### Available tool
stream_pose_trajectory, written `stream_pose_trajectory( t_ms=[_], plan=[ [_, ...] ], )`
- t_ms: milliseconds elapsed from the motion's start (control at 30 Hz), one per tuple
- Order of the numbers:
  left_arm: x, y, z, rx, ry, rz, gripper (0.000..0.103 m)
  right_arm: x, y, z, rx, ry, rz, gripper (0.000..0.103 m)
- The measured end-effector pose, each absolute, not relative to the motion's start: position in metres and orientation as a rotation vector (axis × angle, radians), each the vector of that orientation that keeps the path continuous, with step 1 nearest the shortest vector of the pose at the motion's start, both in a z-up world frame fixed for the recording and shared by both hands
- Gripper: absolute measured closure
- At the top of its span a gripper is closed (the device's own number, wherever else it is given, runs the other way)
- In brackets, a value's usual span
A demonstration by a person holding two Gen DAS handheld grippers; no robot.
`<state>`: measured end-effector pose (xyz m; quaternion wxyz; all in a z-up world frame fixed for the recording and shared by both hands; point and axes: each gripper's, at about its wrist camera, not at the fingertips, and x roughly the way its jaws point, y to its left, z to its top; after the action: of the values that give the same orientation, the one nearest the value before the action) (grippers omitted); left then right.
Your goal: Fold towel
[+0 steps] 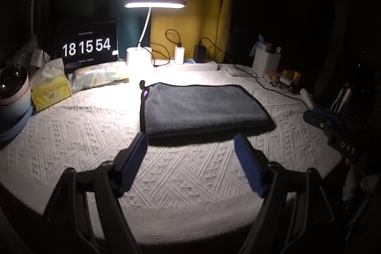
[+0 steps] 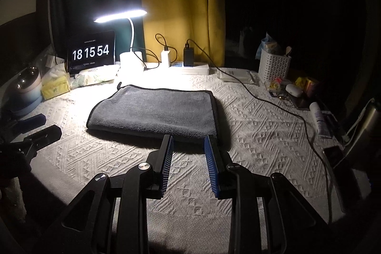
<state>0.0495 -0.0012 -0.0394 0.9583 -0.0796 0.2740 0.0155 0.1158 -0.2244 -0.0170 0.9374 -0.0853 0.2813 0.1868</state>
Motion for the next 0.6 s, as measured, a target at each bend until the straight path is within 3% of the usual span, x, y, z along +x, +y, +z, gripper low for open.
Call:
stream_pose_trajectory(
  t_ms=[600],
  plan=[
    [0.01,0.002,-0.005,-0.145,0.462,0.028,0.026,0.07,-0.228,0.017,-0.175,0.497,0.383,0.073]
  ],
)
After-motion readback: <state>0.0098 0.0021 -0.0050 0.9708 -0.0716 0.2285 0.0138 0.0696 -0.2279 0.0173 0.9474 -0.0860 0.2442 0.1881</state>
